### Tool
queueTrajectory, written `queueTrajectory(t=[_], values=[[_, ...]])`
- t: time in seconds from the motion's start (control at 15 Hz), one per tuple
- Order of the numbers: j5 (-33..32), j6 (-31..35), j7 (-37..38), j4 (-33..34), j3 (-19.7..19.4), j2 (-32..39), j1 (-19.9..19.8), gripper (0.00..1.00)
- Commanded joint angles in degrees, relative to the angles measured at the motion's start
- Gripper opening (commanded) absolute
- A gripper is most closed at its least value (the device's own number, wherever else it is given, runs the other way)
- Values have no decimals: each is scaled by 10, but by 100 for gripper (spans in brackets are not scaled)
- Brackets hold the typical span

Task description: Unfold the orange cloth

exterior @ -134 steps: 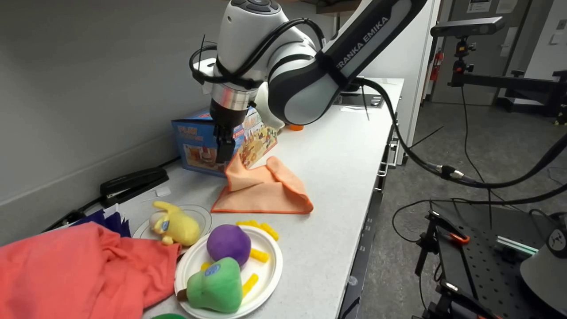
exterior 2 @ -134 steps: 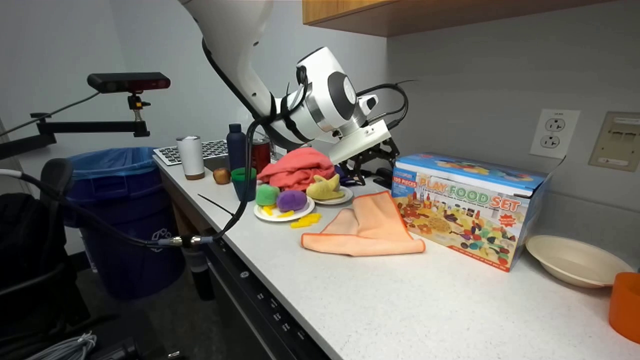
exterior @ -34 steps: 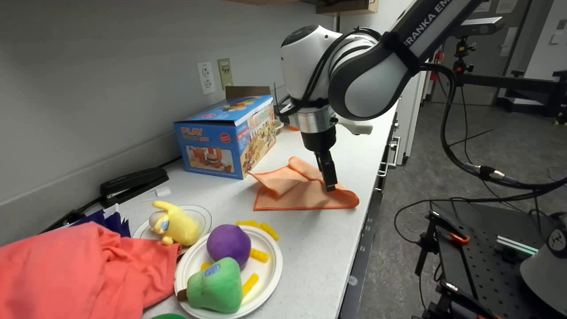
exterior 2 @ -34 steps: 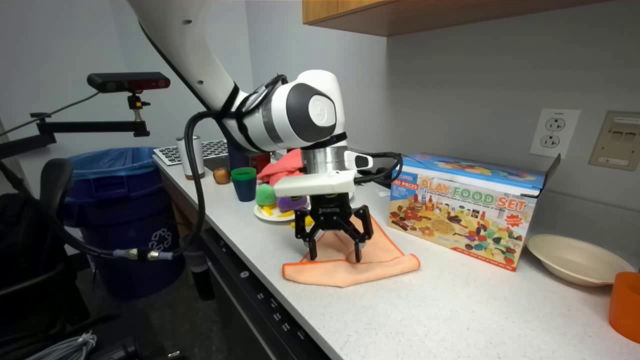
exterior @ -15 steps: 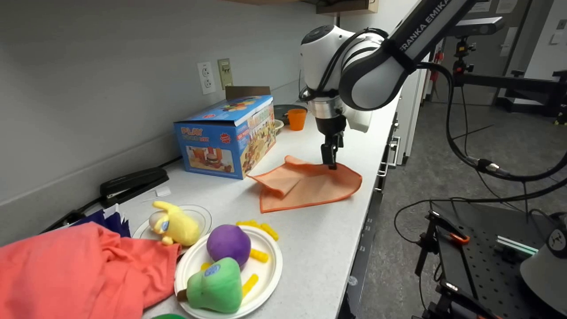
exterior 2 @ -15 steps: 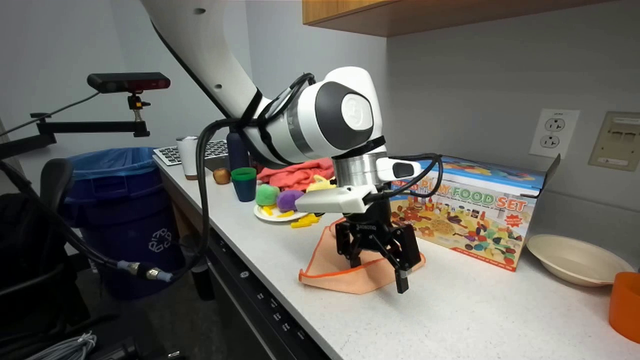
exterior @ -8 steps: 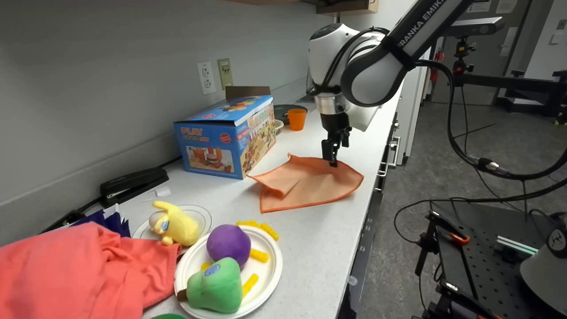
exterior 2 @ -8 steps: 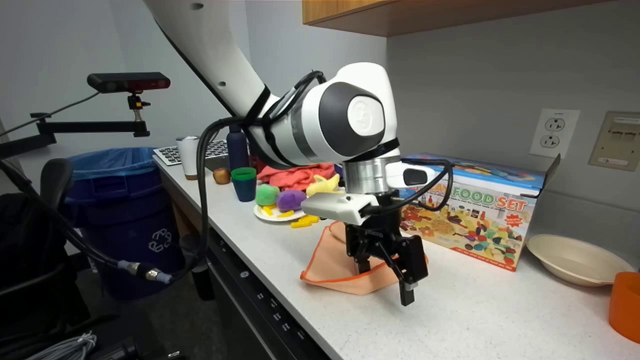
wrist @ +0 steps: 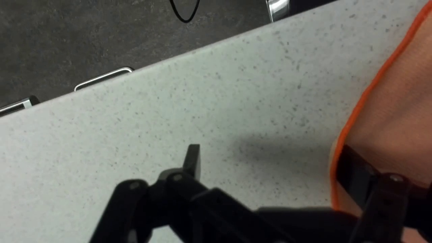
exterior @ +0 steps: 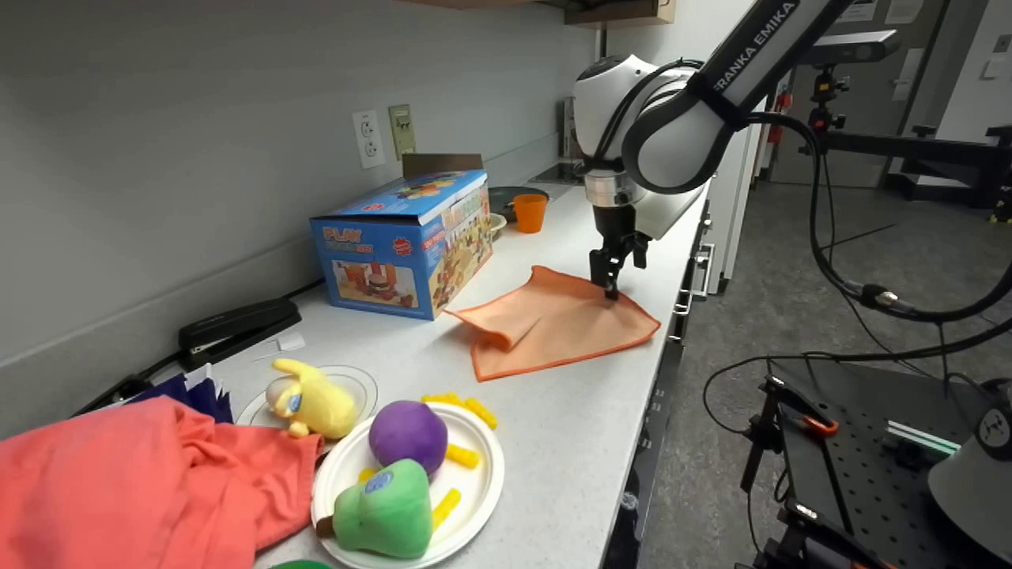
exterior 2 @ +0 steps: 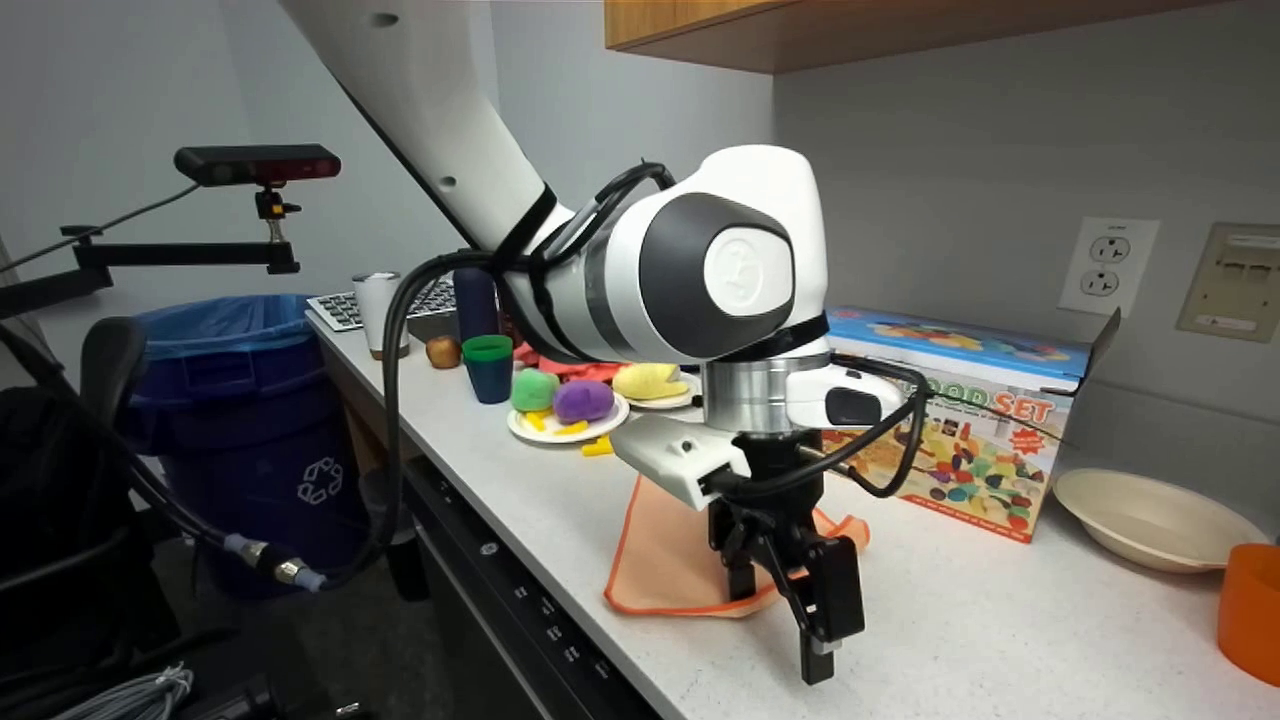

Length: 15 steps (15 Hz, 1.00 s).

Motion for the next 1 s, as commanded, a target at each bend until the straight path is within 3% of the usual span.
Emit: queueTrajectory(t=[0.0,0.2,0.4,0.6,0.8,0.93], values=[[3,30,28,-35,-7,-28,-7,100],[-25,52,98,-81,6,-48,12,100],[-50,54,105,-73,6,-57,6,100],[-121,43,136,-62,7,-78,2,100],[-156,23,120,-40,13,-99,-6,100],[-143,23,83,-25,16,-107,-9,100]])
